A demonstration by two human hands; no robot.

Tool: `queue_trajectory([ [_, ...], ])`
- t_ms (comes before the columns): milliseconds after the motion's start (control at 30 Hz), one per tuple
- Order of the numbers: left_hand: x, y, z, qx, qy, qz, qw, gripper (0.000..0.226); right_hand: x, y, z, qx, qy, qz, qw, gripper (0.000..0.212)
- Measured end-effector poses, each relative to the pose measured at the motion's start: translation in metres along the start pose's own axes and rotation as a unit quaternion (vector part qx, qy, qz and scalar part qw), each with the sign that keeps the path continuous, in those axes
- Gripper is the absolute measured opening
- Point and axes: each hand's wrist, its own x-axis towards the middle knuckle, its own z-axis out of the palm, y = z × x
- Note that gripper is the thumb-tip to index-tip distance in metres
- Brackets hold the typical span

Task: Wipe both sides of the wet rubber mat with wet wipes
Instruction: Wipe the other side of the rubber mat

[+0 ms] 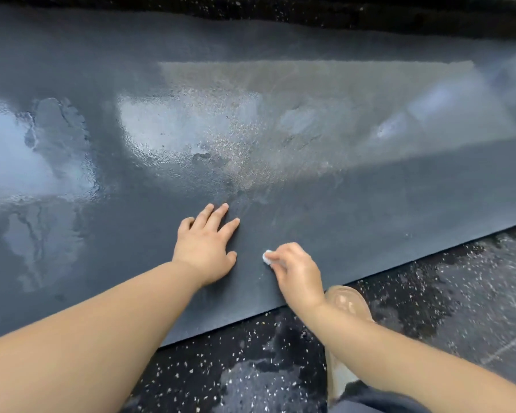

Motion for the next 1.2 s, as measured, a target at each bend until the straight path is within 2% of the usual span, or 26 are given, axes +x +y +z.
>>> queue_trajectory([
  [67,0.001,-0.005,-0.006,-0.019,-0.022,0.018,0.999,0.062,-0.008,-0.012,-0.001,-0.019,-0.076,-0.052,0.996,0.006],
  [100,0.001,-0.008,-0.009,-0.027,-0.037,0.03,0.999,0.061,-0.003,-0.013,-0.008,-0.028,-0.081,-0.042,0.995,0.007],
  [267,-0.002,-0.022,-0.019,-0.015,-0.1,0.076,0.992,0.06,0.012,-0.011,-0.065,-0.022,-0.011,0.182,0.983,0.008],
  [400,-0.008,-0.03,-0.019,-0.019,-0.111,0.088,0.99,0.057,-0.008,-0.026,-0.075,0.014,0.004,0.218,0.976,0.008],
  [567,-0.006,-0.036,-0.018,-0.051,-0.066,0.075,0.994,0.056,-0.021,-0.034,-0.043,0.074,0.023,0.199,0.977,0.01],
  [700,-0.013,-0.031,-0.008,-0.018,-0.035,0.068,0.997,0.054,0.003,-0.001,-0.042,0.043,0.073,0.201,0.976,0.024],
  [867,-0.019,-0.037,0.006,0.01,-0.004,0.06,0.998,0.06,0.025,0.054,-0.062,-0.023,0.138,0.245,0.959,0.022],
  [967,-0.026,-0.037,0.013,0.02,0.002,0.047,0.999,0.063,0.02,0.063,-0.047,-0.022,0.156,0.283,0.946,0.021],
  [1000,-0.026,-0.035,0.014,0.017,0.008,0.038,0.999,0.063,0.014,0.057,-0.036,-0.017,0.161,0.279,0.947,0.02],
  [1067,-0.026,-0.028,0.015,0.004,0.024,0.02,1.0,0.062,-0.005,0.034,-0.01,-0.008,0.163,0.218,0.962,0.016],
  [1200,-0.026,-0.019,0.014,-0.011,0.042,-0.003,0.999,0.059,-0.05,-0.017,0.029,-0.033,0.079,-0.03,0.996,0.009],
])
